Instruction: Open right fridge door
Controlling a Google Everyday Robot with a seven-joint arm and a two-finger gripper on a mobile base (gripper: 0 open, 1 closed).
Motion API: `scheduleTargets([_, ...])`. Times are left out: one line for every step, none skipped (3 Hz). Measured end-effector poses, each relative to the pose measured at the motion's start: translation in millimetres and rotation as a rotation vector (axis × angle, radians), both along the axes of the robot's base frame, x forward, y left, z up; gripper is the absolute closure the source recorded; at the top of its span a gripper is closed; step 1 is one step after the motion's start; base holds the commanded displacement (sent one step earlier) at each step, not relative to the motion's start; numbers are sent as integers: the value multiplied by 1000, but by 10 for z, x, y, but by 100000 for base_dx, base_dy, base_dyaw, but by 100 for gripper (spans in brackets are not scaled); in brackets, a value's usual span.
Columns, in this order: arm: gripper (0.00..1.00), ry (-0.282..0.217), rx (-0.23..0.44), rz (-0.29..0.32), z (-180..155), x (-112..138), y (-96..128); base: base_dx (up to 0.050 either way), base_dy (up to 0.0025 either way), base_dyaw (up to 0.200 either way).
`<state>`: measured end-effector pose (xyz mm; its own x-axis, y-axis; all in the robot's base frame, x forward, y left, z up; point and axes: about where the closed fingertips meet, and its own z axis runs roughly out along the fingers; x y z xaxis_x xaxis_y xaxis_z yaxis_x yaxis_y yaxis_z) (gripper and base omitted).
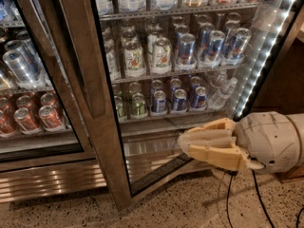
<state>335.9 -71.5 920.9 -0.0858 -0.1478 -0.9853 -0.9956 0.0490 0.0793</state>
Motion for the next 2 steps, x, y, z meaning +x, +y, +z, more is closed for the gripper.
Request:
scheduleTargets([100,-40,37,22,104,-294,107,0,0,0])
scheduleTargets([100,-73,63,32,182,-482,170,0,0,0])
